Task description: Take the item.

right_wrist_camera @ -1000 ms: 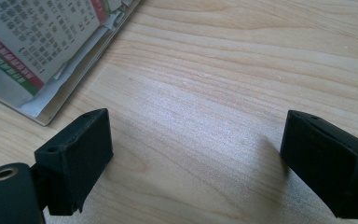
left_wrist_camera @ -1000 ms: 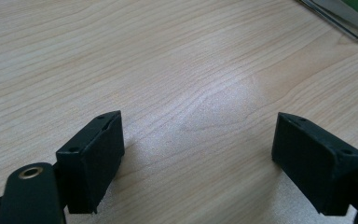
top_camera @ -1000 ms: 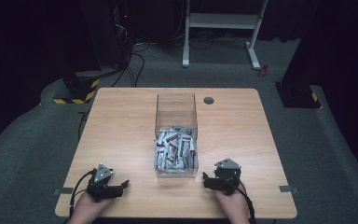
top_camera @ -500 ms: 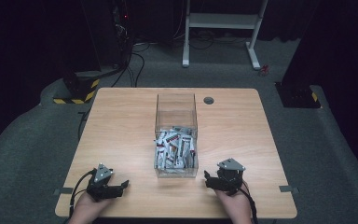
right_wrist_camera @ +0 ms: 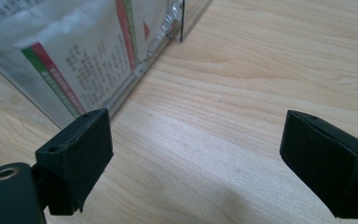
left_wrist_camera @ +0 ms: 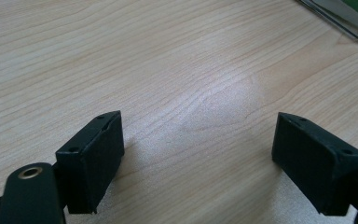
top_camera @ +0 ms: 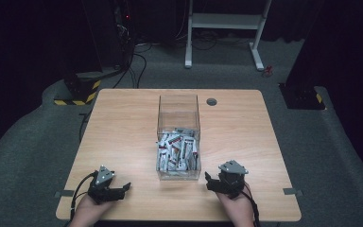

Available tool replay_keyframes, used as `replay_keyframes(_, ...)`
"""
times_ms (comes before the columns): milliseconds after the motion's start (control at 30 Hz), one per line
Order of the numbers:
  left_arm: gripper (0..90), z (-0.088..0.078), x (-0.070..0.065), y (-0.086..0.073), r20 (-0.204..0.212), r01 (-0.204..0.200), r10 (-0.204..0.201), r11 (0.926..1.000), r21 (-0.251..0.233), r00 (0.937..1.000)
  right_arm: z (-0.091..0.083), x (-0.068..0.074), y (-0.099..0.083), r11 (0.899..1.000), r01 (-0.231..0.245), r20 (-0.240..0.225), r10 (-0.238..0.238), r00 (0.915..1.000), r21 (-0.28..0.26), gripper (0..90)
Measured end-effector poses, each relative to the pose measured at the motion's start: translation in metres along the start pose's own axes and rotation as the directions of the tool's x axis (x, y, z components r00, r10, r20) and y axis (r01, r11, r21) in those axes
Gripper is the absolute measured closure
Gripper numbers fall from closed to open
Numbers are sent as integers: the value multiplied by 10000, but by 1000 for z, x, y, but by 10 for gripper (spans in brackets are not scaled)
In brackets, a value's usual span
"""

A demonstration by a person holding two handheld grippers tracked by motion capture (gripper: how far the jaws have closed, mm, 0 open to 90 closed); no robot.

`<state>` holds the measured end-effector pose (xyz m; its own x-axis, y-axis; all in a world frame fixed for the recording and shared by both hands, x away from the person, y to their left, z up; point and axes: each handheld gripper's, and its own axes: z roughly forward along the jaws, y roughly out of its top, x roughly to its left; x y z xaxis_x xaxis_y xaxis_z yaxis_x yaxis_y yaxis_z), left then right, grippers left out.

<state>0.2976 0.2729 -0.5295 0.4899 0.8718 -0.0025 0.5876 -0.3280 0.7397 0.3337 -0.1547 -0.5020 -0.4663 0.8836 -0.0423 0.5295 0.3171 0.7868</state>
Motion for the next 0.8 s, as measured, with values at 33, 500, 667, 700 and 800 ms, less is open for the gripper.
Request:
replay_keyframes(33, 169, 0, 0, 0, -6, 1, -1, 10000, 2, 10000, -1, 1, 1, 10000, -19, -40, 19, 10000, -24, 94)
replay_keyframes(500, 157, 1, 1, 1, -144, 19, -19, 10000, 64, 9999, -11, 5, 15, 9989, 307, -116, -311, 9994, -343, 101)
replay_keyframes(667, 145, 1, 0, 1, -195, 194, -193, 9998, 67, 9996, -12, 4, 19, 9994, 236, -144, -240, 9996, -250, 126)
replay_keyframes(700, 145, 1, 1, 1, -211, 208, -207, 9998, 72, 9996, -12, 4, 19, 9993, 244, -142, -248, 9996, -270, 126)
replay_keyframes(800, 142, 1, 1, 1, -213, 222, -220, 9997, 82, 9995, -13, 3, 21, 9989, 326, -135, -331, 9994, -350, 128)
